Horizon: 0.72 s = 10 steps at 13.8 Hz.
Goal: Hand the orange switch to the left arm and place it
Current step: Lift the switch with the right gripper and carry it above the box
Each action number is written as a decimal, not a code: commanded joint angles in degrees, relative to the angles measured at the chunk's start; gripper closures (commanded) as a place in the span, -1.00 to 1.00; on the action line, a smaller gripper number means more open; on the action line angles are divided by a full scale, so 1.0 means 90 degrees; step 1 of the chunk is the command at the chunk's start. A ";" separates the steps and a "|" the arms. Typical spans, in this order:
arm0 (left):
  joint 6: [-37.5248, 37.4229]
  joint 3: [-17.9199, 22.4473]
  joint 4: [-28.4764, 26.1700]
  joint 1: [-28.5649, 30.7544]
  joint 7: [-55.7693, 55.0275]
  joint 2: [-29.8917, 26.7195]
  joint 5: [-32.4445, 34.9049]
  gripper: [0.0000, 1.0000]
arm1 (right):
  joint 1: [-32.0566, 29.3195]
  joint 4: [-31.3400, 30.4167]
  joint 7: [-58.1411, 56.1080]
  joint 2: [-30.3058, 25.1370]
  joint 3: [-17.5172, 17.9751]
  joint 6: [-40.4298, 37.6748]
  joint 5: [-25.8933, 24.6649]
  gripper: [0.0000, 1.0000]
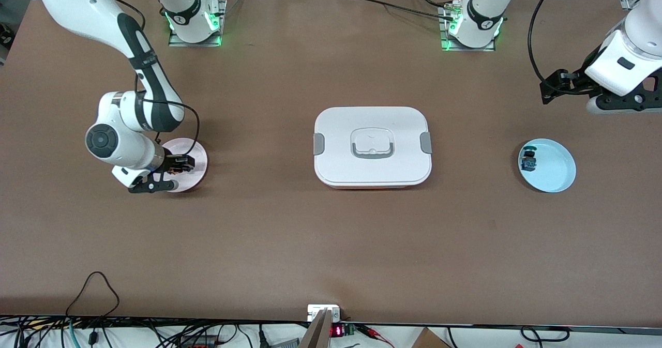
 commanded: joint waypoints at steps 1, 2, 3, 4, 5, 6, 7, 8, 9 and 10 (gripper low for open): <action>-0.0171 0.0000 0.0233 -0.0007 -0.0040 0.0101 -0.0098 -1.00 | -0.0003 0.0431 -0.0055 -0.0447 0.0081 -0.0854 0.0076 0.91; -0.0171 0.0000 0.0233 -0.0007 -0.0031 0.0101 -0.0098 -1.00 | -0.0012 0.0626 -0.0074 -0.0535 0.0139 -0.1099 0.0076 0.91; -0.0171 0.0000 0.0243 -0.0007 -0.0040 0.0111 -0.0098 -1.00 | -0.0012 0.0812 -0.0084 -0.0623 0.0217 -0.1314 0.0086 0.90; -0.0171 0.0000 0.0252 -0.0007 -0.0040 0.0101 -0.0098 -1.00 | -0.0012 0.0997 -0.0094 -0.0711 0.0276 -0.1480 0.0086 0.90; -0.0181 -0.0010 0.0253 -0.0007 -0.0040 0.0101 -0.0098 -1.00 | -0.0012 0.1173 -0.0094 -0.0789 0.0373 -0.1617 0.0086 0.91; -0.0181 -0.0010 0.0253 -0.0007 -0.0040 0.0101 -0.0098 -1.00 | -0.0012 0.1368 -0.0104 -0.0828 0.0480 -0.1764 0.0086 0.91; -0.0171 0.0000 0.0253 -0.0007 -0.0011 0.0101 -0.0098 -1.00 | -0.0012 0.1534 -0.0143 -0.0877 0.0598 -0.1862 0.0086 0.91; -0.0181 0.0000 0.0253 0.0003 0.0008 0.0111 -0.0098 -1.00 | -0.0003 0.1681 -0.0259 -0.0907 0.0705 -0.1872 0.0086 0.92; -0.0171 0.0000 0.0253 0.0003 0.0009 0.0130 -0.0098 -1.00 | -0.0003 0.1760 -0.0395 -0.0936 0.0813 -0.1863 0.0086 0.94; -0.0181 0.0000 0.0262 0.0003 0.0009 0.0140 -0.0098 -1.00 | -0.0003 0.1838 -0.0590 -0.0985 0.0891 -0.1824 0.0096 0.94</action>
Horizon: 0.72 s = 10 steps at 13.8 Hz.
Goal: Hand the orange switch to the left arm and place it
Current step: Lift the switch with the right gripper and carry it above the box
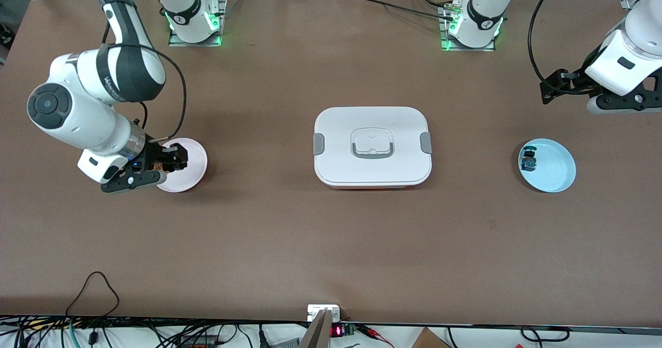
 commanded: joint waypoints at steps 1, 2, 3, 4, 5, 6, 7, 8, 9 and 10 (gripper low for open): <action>-0.0180 0.0002 0.0255 0.0004 -0.0011 0.0139 -0.0098 -1.00 | -0.0024 0.0312 -0.0539 -0.0067 0.0249 -0.0103 0.0308 0.95; -0.0180 0.0002 0.0255 0.0004 -0.0021 0.0139 -0.0098 -1.00 | -0.0024 0.0410 -0.0695 -0.0077 0.0279 -0.0103 0.0735 0.96; -0.0180 0.0002 0.0255 0.0004 -0.0030 0.0139 -0.0098 -1.00 | -0.0034 0.0488 -0.0919 -0.0077 0.0279 -0.0122 0.1184 0.99; -0.0180 0.0002 0.0255 0.0004 -0.0031 0.0139 -0.0098 -1.00 | -0.0044 0.0537 -0.1144 -0.0077 0.0279 -0.0141 0.1518 1.00; -0.0180 0.0002 0.0255 0.0004 -0.0031 0.0139 -0.0107 -1.00 | -0.0063 0.0538 -0.1503 -0.0067 0.0279 -0.0142 0.1705 1.00; -0.0180 0.0002 0.0255 0.0004 -0.0031 0.0139 -0.0107 -1.00 | -0.0073 0.0538 -0.2087 -0.0077 0.0279 -0.0132 0.1832 1.00; -0.0180 0.0002 0.0255 0.0004 -0.0031 0.0139 -0.0098 -1.00 | -0.0073 0.0538 -0.2760 -0.0077 0.0279 -0.0132 0.2133 1.00; -0.0189 0.0002 0.0255 0.0004 -0.0031 0.0139 -0.0098 -1.00 | -0.0073 0.0528 -0.3318 -0.0077 0.0279 -0.0132 0.2707 1.00; -0.0209 0.0002 0.0255 0.0004 -0.0031 0.0139 -0.0107 -1.00 | -0.0073 0.0528 -0.3894 -0.0077 0.0270 -0.0132 0.3399 1.00; -0.0209 0.0002 0.0255 0.0004 -0.0031 0.0139 -0.0107 -1.00 | -0.0063 0.0528 -0.4451 -0.0067 0.0269 -0.0113 0.4034 1.00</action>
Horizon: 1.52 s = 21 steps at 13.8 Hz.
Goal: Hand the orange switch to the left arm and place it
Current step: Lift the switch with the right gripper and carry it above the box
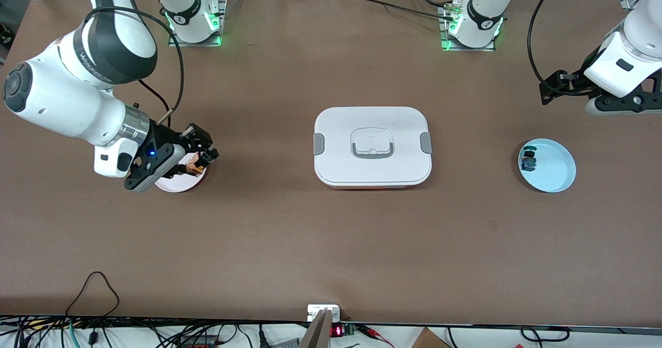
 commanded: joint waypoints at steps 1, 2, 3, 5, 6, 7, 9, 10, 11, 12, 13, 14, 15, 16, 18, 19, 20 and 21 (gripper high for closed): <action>-0.0191 0.0002 0.0250 0.0004 -0.0031 0.0107 -0.0104 -1.00 | -0.0029 0.0048 -0.1349 -0.0015 0.0029 -0.0112 0.1415 1.00; -0.0201 0.0002 0.0250 0.0004 -0.0031 0.0098 -0.0104 -1.00 | 0.0009 0.0038 -0.2310 -0.0015 0.0039 -0.0113 0.1952 1.00; -0.0201 -0.0008 0.0250 0.0004 -0.0031 0.0097 -0.0114 -1.00 | 0.0048 0.0029 -0.2774 -0.0015 0.0068 -0.0103 0.2209 1.00; -0.0230 -0.0008 0.0250 0.0004 -0.0040 0.0097 -0.0114 -1.00 | 0.0272 0.0019 -0.3585 -0.0015 0.0068 -0.0083 0.2920 1.00; -0.0240 -0.0008 0.0250 0.0004 -0.0031 0.0097 -0.0114 -1.00 | 0.0389 0.0019 -0.4015 -0.0015 0.0068 -0.0074 0.3291 1.00; -0.0259 0.0002 0.0250 0.0004 -0.0040 0.0097 -0.0114 -1.00 | 0.0526 0.0019 -0.4328 -0.0005 0.0068 -0.0064 0.3721 1.00; -0.0347 0.0031 0.0260 0.0004 -0.0040 0.0097 -0.0424 -1.00 | 0.0722 0.0019 -0.5021 0.0083 0.0068 -0.0015 0.4891 1.00; -0.0347 0.0051 0.0260 0.0033 -0.0040 0.0097 -0.0620 -1.00 | 0.0829 0.0009 -0.5440 0.0160 0.0068 0.0062 0.5428 1.00; -0.0357 0.0051 0.0250 0.0081 -0.0040 0.0097 -0.0757 -1.00 | 0.0917 -0.0020 -0.5831 0.0200 0.0068 0.0140 0.5811 1.00; -0.0376 0.0051 0.0260 0.0082 -0.0021 0.0107 -0.0855 -1.00 | 0.1015 -0.0069 -0.6106 0.0220 0.0068 0.0190 0.6037 1.00; -0.0386 0.0051 0.0250 0.0092 0.0008 0.0107 -0.0992 -1.00 | 0.1064 -0.0069 -0.6331 0.0268 0.0068 0.0238 0.6165 1.00; -0.0425 0.0051 0.0250 0.0092 0.0009 0.0107 -0.1138 -1.00 | 0.1103 -0.0069 -0.6623 0.0307 0.0068 0.0258 0.6379 1.00; -0.0570 0.0041 0.0250 0.0082 0.0009 0.0117 -0.1304 -1.00 | 0.1152 -0.0060 -0.6878 0.0366 0.0068 0.0268 0.6565 1.00; -0.0717 0.0041 0.0250 0.0082 -0.0001 0.0117 -0.1567 -1.00 | 0.1239 -0.0050 -0.7054 0.0395 0.0068 0.0268 0.6808 1.00; -0.1320 0.0022 0.0250 0.0072 0.0018 0.0262 -0.2201 -1.00 | 0.1405 -0.0030 -0.7183 0.0454 0.0068 0.0278 0.7277 1.00; -0.1614 0.0002 0.0250 0.0062 0.0028 0.0350 -0.2494 -1.00 | 0.1484 -0.0021 -0.7193 0.0474 0.0068 0.0278 0.7463 1.00; -0.1800 -0.0008 0.0231 0.0043 0.0047 0.0487 -0.2932 -1.00 | 0.1542 0.0009 -0.7260 0.0503 0.0068 0.0278 0.7552 1.00; -0.1773 -0.0008 0.0231 0.0033 0.0048 0.0546 -0.3478 -1.00 | 0.1582 0.0048 -0.7338 0.0542 0.0068 0.0288 0.7592 1.00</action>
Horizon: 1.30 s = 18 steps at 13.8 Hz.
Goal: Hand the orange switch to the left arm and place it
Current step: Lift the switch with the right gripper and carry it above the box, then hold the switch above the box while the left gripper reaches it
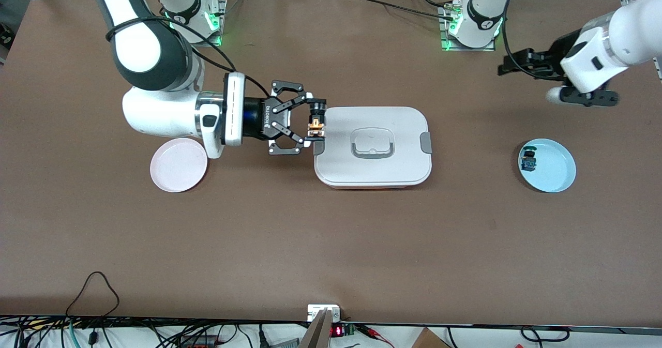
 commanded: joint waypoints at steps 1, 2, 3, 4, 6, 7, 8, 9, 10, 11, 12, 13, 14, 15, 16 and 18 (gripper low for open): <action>-0.0149 -0.0035 0.0218 0.0029 0.0051 0.0411 -0.1282 -1.00 | 0.0149 0.0123 -0.0292 0.0088 -0.0015 0.0071 0.0359 1.00; -0.0013 -0.0035 0.0140 0.0058 0.0061 0.0431 -0.2032 -1.00 | 0.0197 0.0133 -0.0409 0.0107 -0.0015 0.0080 0.0476 1.00; 0.0153 -0.0025 0.0101 0.0068 0.0061 0.0451 -0.2562 -1.00 | 0.0294 0.0133 -0.0497 0.0156 -0.0015 0.0119 0.0593 1.00; 0.0415 -0.0035 0.0072 0.0039 0.0061 0.0480 -0.2925 -1.00 | 0.0353 0.0133 -0.0527 0.0176 -0.0015 0.0168 0.0710 1.00; 0.1253 -0.0132 -0.0181 -0.0078 0.0061 0.0480 -0.3861 -1.00 | 0.0490 0.0153 -0.0527 0.0185 -0.0015 0.0421 0.0799 1.00; 0.1693 -0.0210 -0.0299 -0.0088 0.0061 0.0499 -0.4456 -1.00 | 0.0539 0.0192 -0.0527 0.0214 -0.0015 0.0509 0.0799 1.00; 0.2123 -0.0288 -0.0319 -0.0108 0.0061 0.0587 -0.4849 -1.00 | 0.0597 0.0221 -0.0527 0.0234 -0.0015 0.0568 0.0799 1.00; 0.2630 -0.0501 -0.0319 -0.0127 0.0070 0.0674 -0.4998 -1.00 | 0.0666 0.0212 -0.0527 0.0234 -0.0015 0.0665 0.0809 1.00; 0.3147 -0.0716 -0.0319 -0.0137 0.0061 0.0772 -0.5086 -1.00 | 0.0724 0.0221 -0.0527 0.0234 -0.0015 0.0782 0.0809 1.00; 0.3665 -0.0941 -0.0310 -0.0137 0.0061 0.0918 -0.5251 -1.00 | 0.0783 0.0231 -0.0518 0.0234 -0.0015 0.0880 0.0809 1.00; 0.4047 -0.1175 -0.0290 -0.0137 0.0061 0.1074 -0.5466 -1.00 | 0.0813 0.0270 -0.0518 0.0234 -0.0015 0.0929 0.0867 1.00; 0.4322 -0.1274 -0.0280 -0.0147 0.0070 0.1182 -0.5680 -1.00 | 0.0852 0.0280 -0.0518 0.0234 -0.0015 0.0940 0.0887 1.00; 0.4469 -0.1304 -0.0271 -0.0157 0.0080 0.1261 -0.5866 -1.00 | 0.0871 0.0280 -0.0518 0.0234 -0.0015 0.0959 0.0897 1.00; 0.4558 -0.1352 -0.0251 -0.0195 0.0216 0.1368 -0.6071 -1.00 | 0.0891 0.0280 -0.0518 0.0234 -0.0015 0.1027 0.0916 1.00; 0.4694 -0.1440 -0.0261 -0.0312 0.0439 0.1456 -0.6305 -1.00 | 0.0891 0.0280 -0.0518 0.0234 -0.0015 0.1057 0.0926 1.00; 0.4871 -0.1451 -0.0300 -0.0575 0.0559 0.1496 -0.6463 -1.00 | 0.0891 0.0280 -0.0527 0.0234 -0.0015 0.1057 0.0916 1.00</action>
